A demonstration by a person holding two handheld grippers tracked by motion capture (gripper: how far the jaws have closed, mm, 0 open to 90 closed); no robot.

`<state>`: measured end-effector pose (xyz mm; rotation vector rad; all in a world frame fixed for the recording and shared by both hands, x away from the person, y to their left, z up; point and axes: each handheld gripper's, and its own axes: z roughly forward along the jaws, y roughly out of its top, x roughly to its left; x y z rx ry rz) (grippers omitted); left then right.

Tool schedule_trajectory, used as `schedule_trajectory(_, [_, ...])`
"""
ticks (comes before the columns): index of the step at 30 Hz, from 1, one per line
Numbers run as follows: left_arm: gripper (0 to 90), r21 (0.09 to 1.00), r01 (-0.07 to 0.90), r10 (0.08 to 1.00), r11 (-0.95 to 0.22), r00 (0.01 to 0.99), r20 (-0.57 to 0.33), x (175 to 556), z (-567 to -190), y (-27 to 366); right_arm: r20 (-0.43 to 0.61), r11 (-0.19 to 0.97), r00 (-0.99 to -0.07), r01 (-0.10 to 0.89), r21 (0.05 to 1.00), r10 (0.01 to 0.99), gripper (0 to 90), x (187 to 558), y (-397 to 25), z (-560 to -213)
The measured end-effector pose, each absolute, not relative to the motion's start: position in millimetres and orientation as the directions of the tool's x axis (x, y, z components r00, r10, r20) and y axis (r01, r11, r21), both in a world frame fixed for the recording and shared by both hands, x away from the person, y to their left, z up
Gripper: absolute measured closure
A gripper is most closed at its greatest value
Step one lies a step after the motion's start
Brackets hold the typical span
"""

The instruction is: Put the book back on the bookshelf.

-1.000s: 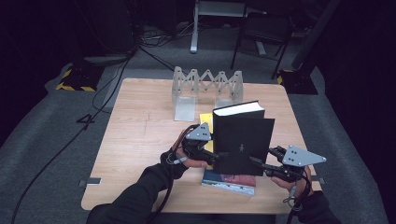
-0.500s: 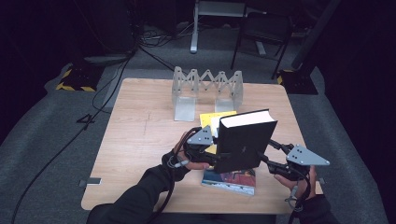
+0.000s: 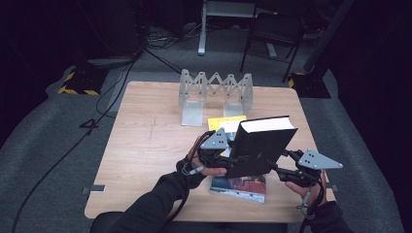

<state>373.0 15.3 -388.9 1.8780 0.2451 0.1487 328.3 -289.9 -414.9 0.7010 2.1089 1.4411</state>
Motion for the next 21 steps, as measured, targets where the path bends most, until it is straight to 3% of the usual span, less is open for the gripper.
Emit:
schedule_trajectory(7, [46.3,0.967,0.098,0.242,-0.237,0.969,-0.039,380.0,-378.0,7.3,-0.117,0.311,-0.753,0.12,0.943,0.647,48.3,326.3,-288.0,-414.6])
schedule_trajectory(10, [46.9,0.965,0.073,0.244,-0.252,0.97,-0.01,378.4,-373.7,3.9,-0.143,0.33,-0.749,0.105,0.938,0.646,46.9,324.4,-282.7,-412.6])
schedule_trajectory(21, [47.2,0.964,0.093,0.241,-0.249,0.97,-0.031,383.1,-366.8,0.0,-0.118,0.311,-0.751,0.121,0.943,0.65,47.5,326.3,-283.6,-413.4])
